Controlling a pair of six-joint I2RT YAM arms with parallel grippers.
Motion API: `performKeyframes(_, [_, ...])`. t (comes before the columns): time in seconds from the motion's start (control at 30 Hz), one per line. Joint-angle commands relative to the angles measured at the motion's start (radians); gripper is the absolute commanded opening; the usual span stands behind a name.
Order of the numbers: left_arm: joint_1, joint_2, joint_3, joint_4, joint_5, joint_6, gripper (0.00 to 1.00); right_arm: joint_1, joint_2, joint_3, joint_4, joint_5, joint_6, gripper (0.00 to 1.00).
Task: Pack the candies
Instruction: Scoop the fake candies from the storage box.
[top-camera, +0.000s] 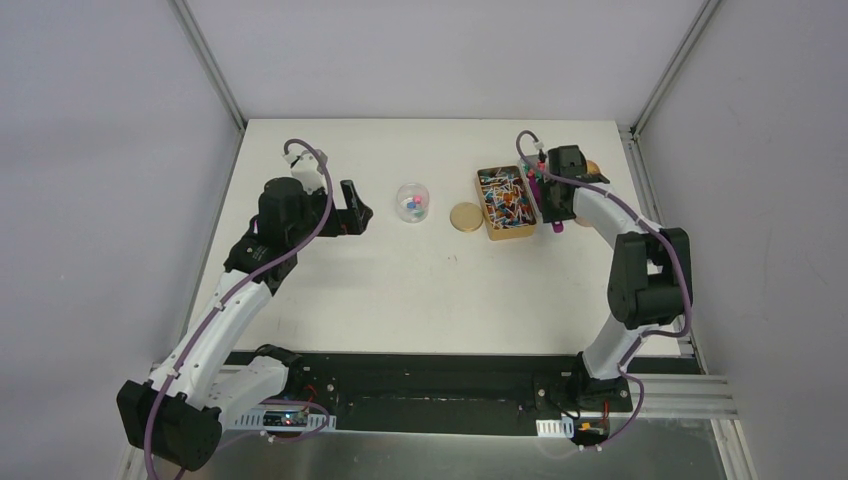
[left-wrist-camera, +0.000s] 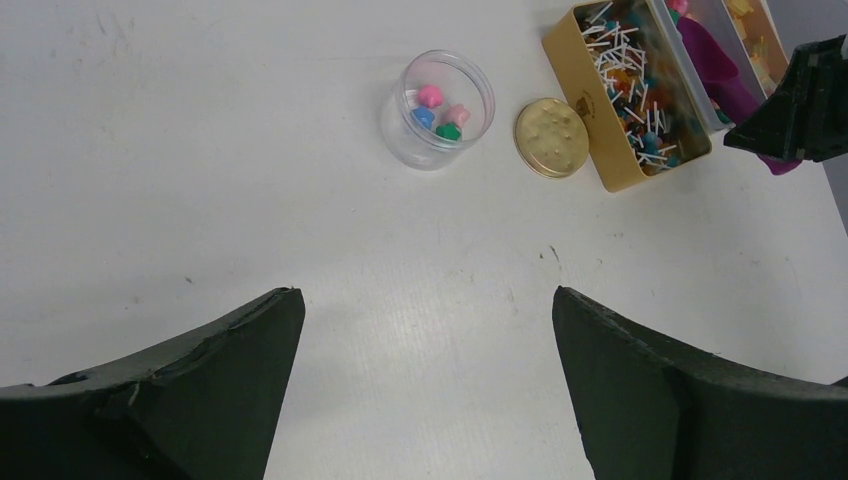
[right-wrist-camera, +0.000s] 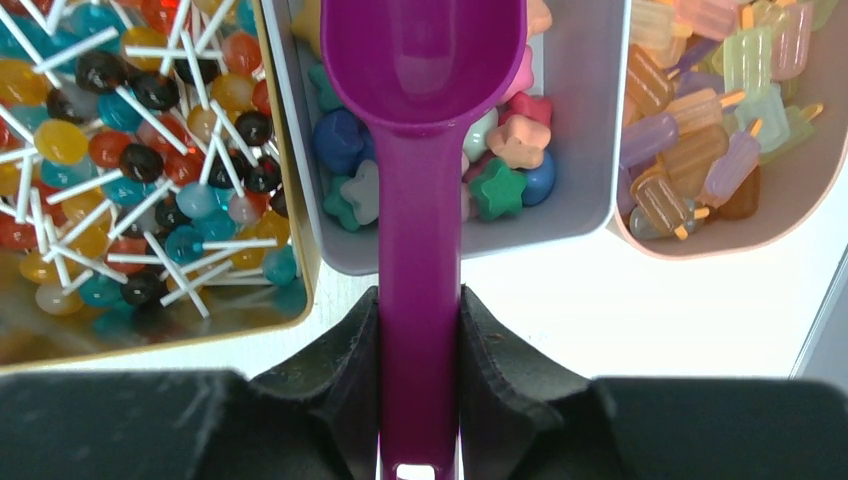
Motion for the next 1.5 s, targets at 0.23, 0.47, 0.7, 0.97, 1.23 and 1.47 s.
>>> performKeyframes(0.23, [-0.008, -0.036, -0.009, 0.021, -0.019, 0.008, 0.99, -0.013, -0.102, -0.125, 0.021, -0.032, 0.037, 0.0])
performKeyframes(0.47, [-0.008, -0.039, -0.008, 0.021, -0.022, 0.006, 0.99, -0.016, -0.144, -0.179, 0.063, -0.016, 0.047, 0.0])
performKeyframes(0.7, [-0.008, -0.041, -0.009, 0.02, -0.026, 0.005, 0.99, -0.029, -0.183, -0.208, 0.159, -0.018, 0.032, 0.0])
performKeyframes(0.97, [-0.008, -0.046, -0.008, 0.02, -0.032, 0.004, 0.99, -0.035, -0.252, -0.262, 0.245, -0.039, 0.002, 0.0])
performKeyframes(1.23, [-0.009, -0.055, -0.008, 0.02, -0.047, 0.003, 0.99, -0.035, -0.316, -0.245, 0.232, -0.046, -0.017, 0.0])
performKeyframes(1.47, [-0.008, -0.078, -0.008, 0.02, -0.08, 0.006, 0.99, -0.033, -0.367, -0.191, 0.173, -0.06, -0.052, 0.0])
